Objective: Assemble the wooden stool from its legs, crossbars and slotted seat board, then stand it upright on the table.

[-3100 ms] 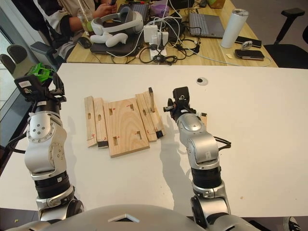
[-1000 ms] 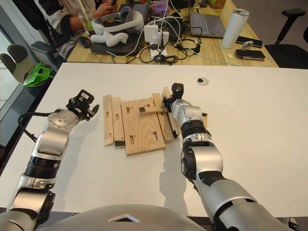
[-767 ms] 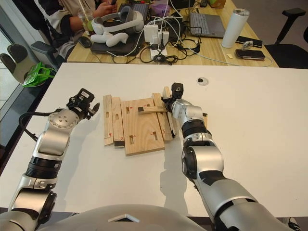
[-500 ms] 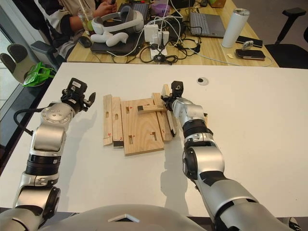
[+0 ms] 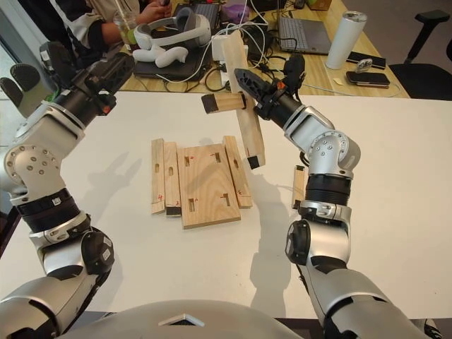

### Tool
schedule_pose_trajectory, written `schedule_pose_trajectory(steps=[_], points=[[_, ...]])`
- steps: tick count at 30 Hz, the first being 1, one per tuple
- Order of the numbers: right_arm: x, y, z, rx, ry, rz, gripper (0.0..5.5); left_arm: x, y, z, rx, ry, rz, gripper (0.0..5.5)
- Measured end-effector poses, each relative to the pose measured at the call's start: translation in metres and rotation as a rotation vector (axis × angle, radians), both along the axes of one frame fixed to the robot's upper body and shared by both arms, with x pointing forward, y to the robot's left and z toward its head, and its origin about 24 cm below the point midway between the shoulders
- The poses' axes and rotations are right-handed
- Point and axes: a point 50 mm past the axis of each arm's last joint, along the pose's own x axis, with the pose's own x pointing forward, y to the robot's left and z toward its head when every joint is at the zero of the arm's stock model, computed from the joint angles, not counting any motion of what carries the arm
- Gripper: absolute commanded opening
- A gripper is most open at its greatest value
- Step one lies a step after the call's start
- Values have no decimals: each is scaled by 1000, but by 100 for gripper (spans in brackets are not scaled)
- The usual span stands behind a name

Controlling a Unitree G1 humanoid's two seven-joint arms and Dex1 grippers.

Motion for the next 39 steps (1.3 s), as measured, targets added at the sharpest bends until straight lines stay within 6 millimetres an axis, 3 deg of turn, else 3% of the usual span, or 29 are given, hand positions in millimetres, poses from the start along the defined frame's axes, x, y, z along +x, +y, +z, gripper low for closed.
schedule_pose_trajectory(steps=[5,9,16,30,39], points=[[-20,15,0,147,13,178,102,-12,-30,3,-132,-6,-215,304],[-33,24,3,192,11,297,102,-24,-49,-8,-159,24,-340,368],[-44,27,4,245,16,367,102,-33,-53,-13,-227,44,-385,457],[-61,43,-9,227,59,478,102,-40,-64,-12,-216,75,-452,457],[-63,45,-11,211,62,505,102,-46,-67,-9,-236,44,-492,313]])
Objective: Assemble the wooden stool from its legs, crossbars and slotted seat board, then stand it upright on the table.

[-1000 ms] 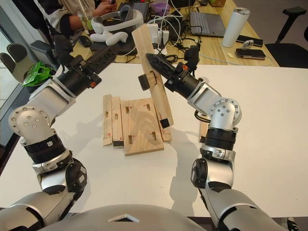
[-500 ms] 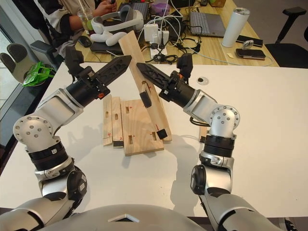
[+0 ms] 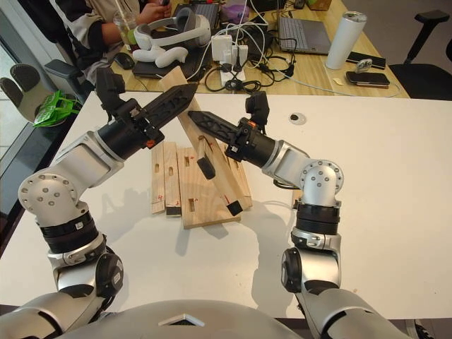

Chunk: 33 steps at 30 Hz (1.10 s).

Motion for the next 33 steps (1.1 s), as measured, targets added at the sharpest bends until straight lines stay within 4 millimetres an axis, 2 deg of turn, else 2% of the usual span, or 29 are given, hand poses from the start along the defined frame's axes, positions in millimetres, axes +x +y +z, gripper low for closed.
schedule_pose_trajectory(steps=[12,25,33], points=[[-3,-2,1,12,-23,43,102,-5,-2,-6,42,13,-45,170],[-6,-10,-2,1,-62,79,102,-9,-5,-10,6,28,-90,138],[-6,-16,0,-72,-198,84,102,-10,-8,-10,-67,122,-126,111]])
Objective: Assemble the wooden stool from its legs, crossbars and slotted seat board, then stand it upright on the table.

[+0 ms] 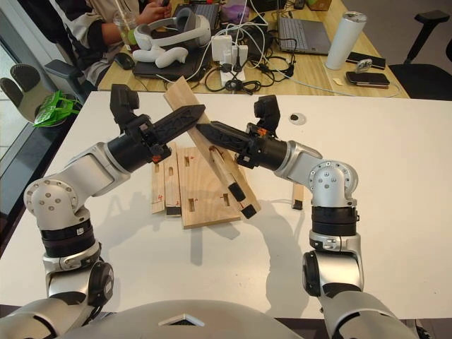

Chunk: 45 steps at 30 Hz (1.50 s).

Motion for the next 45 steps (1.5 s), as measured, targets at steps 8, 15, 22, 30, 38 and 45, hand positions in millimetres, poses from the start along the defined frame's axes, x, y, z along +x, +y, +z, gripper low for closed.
schedule_pose_trajectory(steps=[8,15,22,30,38,45], points=[[0,-2,-1,-5,-29,19,102,-6,-1,1,-1,-3,-7,111],[5,-2,-3,-39,-54,-31,218,-4,3,-1,-1,-2,41,106],[10,-9,-7,-37,-27,-79,336,-2,5,1,-8,-12,60,104],[41,-37,-15,-56,84,-420,454,-5,8,9,-41,-67,62,103],[50,-56,-69,-729,15,-655,454,23,76,-8,207,19,519,102],[-1,-28,-56,-788,-352,-228,454,36,100,-18,358,143,841,102]])
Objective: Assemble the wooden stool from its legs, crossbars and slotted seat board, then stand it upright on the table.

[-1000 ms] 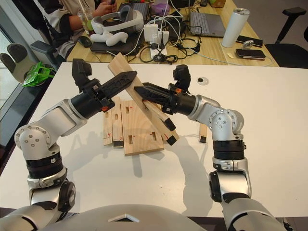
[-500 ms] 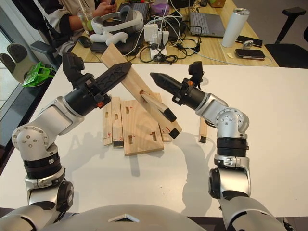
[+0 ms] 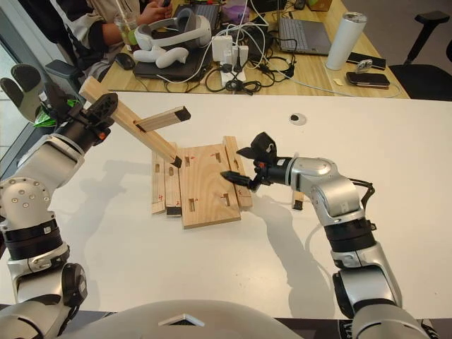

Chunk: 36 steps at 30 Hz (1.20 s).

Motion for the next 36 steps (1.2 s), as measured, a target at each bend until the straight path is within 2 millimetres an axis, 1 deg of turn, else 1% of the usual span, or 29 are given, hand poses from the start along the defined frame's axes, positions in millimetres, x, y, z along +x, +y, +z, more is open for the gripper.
schedule_pose_trajectory(steps=[1,2,5,7,8,12,13,15,17,20,23,29,31,36], points=[[-10,5,4,-11,-10,89,454,1,-3,-1,11,14,12,102],[-16,8,5,-8,-9,139,454,2,-7,-1,23,22,6,102],[-31,14,2,-57,-6,249,454,4,-15,-2,47,36,-3,102],[-41,19,-3,-116,-5,322,454,6,-21,0,59,32,-13,102],[-43,20,-4,-131,-11,338,454,7,-23,0,59,32,-19,102],[-56,35,-16,-296,-115,453,454,11,-28,2,99,33,-6,102],[-55,39,-19,-329,-153,432,454,13,-29,1,116,36,1,102],[-54,51,-22,-341,-211,391,454,16,-34,1,148,42,-1,102],[-59,57,-23,-346,-220,396,454,18,-38,2,173,41,0,102],[-71,57,-29,-358,-185,416,454,18,-42,1,186,44,9,102],[-78,58,-34,-374,-162,422,454,18,-46,0,182,53,29,102],[-79,65,-37,-382,-159,394,454,26,-49,-1,116,98,69,102],[-79,66,-37,-380,-163,389,454,28,-46,-1,101,113,82,102],[-78,67,-37,-384,-177,364,454,28,-44,-2,112,121,93,102]])
